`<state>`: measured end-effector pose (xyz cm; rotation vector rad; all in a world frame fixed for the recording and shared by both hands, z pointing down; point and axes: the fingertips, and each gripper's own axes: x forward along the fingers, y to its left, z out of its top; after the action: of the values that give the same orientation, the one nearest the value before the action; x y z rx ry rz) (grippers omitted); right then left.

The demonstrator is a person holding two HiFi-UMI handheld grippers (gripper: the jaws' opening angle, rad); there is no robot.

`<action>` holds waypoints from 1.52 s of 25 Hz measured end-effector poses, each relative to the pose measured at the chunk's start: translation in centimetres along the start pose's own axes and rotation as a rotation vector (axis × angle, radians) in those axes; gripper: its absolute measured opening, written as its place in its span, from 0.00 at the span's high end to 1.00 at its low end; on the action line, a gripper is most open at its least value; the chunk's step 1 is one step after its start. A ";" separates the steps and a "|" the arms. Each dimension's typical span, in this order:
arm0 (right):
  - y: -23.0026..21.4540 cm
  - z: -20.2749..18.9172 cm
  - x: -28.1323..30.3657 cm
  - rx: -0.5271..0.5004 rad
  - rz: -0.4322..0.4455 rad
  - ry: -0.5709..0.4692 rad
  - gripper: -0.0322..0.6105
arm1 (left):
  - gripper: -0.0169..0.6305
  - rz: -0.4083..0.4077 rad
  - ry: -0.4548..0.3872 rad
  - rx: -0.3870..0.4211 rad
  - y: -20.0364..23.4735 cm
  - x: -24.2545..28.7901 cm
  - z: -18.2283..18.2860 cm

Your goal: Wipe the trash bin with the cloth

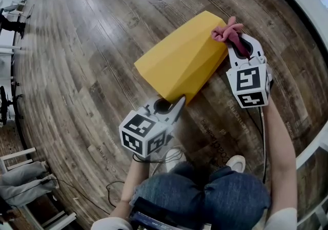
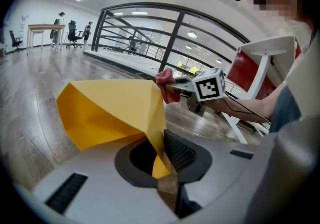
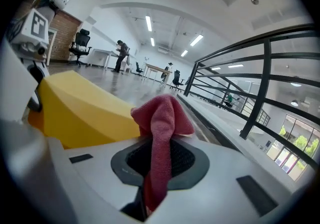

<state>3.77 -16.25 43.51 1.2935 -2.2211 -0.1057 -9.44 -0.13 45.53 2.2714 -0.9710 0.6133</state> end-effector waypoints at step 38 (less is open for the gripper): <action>6.2 -2.0 -1.8 -0.056 0.136 -0.040 0.87 | 0.91 -0.005 -0.017 -0.023 0.5 -0.1 0.2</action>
<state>0.64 -11.08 46.51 1.1162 -2.3162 -0.1426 -9.86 -0.49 45.53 2.2621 -0.9749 0.5787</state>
